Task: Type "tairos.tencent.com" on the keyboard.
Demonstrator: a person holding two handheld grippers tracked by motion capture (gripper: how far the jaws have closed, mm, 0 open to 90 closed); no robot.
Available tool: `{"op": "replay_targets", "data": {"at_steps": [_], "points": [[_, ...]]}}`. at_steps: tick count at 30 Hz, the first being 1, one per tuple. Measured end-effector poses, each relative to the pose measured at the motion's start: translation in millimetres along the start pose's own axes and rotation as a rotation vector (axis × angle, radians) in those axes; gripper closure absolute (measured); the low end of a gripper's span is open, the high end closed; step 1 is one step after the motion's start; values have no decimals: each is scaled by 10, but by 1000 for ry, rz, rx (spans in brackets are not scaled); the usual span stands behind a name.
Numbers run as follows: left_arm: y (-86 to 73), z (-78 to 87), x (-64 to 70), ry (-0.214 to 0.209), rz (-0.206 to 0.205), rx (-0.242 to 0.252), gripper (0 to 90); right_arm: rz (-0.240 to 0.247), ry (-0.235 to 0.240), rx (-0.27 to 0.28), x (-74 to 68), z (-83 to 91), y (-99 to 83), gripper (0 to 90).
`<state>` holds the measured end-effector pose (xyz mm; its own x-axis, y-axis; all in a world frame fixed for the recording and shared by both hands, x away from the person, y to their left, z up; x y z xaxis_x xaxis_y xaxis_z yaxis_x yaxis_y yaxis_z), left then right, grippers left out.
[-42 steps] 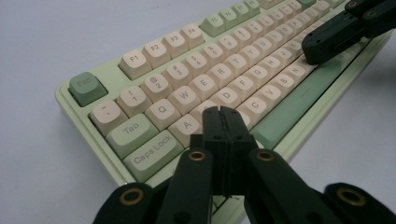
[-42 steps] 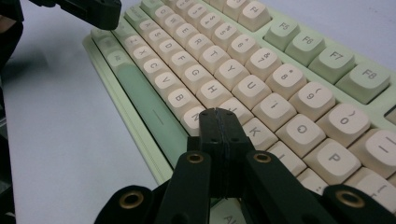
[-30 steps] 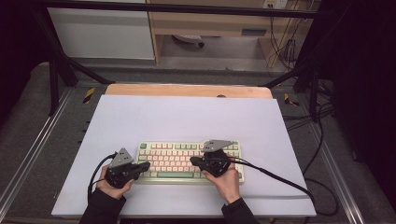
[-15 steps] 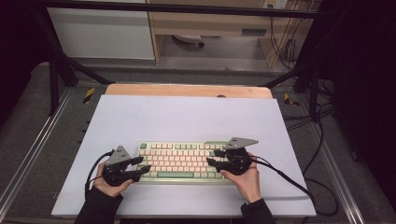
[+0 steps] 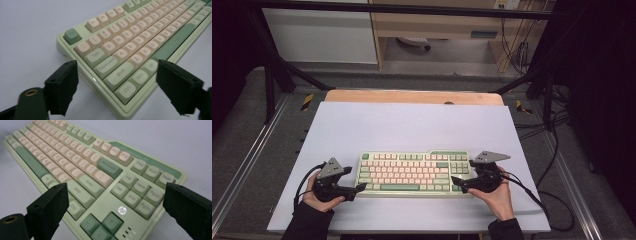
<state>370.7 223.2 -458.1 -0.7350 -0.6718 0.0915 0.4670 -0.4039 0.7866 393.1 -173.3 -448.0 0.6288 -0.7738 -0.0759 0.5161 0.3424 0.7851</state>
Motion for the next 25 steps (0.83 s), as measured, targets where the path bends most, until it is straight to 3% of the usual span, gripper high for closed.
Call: {"op": "replay_targets", "data": {"at_steps": [4, 10, 17, 25], "points": [[-53, 24, -25, 0, -2, -10, 94, -10, 9, -2, 64, 44, -107, 48], [-124, 43, -60, 1, 1, -17, 77, -26, 11, -11, 147, 102, -253, 29], [-158, 70, -87, 0, 6, -4, 77, -24, 14, -11, 172, 132, -322, 13], [-179, 37, -78, -7, 2, -22, 77, -23, 10, -29, 195, 123, -375, 9]]}}
Point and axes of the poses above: each handheld gripper's, and its own axes: z roughly backward along the jaws, y roughly out of its top, x roughly to its right, the point moved 6 cm from there along -z, roughly forward along the jaws, and after that the axes turned 4 degrees about -y, right-handed, at the moved point
